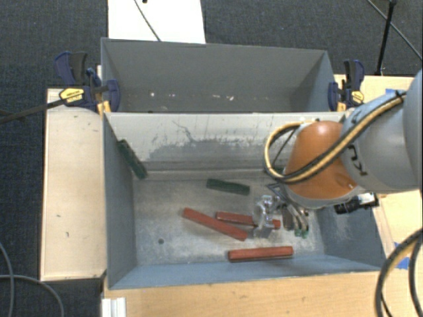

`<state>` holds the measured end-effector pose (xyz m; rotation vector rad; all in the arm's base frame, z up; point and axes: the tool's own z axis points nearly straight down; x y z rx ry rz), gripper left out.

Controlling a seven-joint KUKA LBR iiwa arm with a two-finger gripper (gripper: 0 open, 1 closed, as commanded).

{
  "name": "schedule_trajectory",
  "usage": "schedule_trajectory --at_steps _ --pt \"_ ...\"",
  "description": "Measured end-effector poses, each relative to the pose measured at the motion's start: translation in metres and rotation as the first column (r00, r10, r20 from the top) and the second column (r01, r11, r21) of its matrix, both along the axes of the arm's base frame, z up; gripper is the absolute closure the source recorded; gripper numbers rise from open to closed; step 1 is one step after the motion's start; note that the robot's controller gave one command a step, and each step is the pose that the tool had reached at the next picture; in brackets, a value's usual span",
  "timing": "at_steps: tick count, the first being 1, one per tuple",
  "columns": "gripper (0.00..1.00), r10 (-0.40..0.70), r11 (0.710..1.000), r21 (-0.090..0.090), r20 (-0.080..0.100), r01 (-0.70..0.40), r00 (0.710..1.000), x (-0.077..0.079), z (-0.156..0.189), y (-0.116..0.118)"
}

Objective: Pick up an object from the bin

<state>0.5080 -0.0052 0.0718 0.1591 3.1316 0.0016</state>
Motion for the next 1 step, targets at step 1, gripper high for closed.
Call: schedule_trajectory --at_steps 1 --pt "0.00 0.001 1.000 0.000 -0.002 -0.001 1.000 -0.0007 -0.0013 -0.0002"
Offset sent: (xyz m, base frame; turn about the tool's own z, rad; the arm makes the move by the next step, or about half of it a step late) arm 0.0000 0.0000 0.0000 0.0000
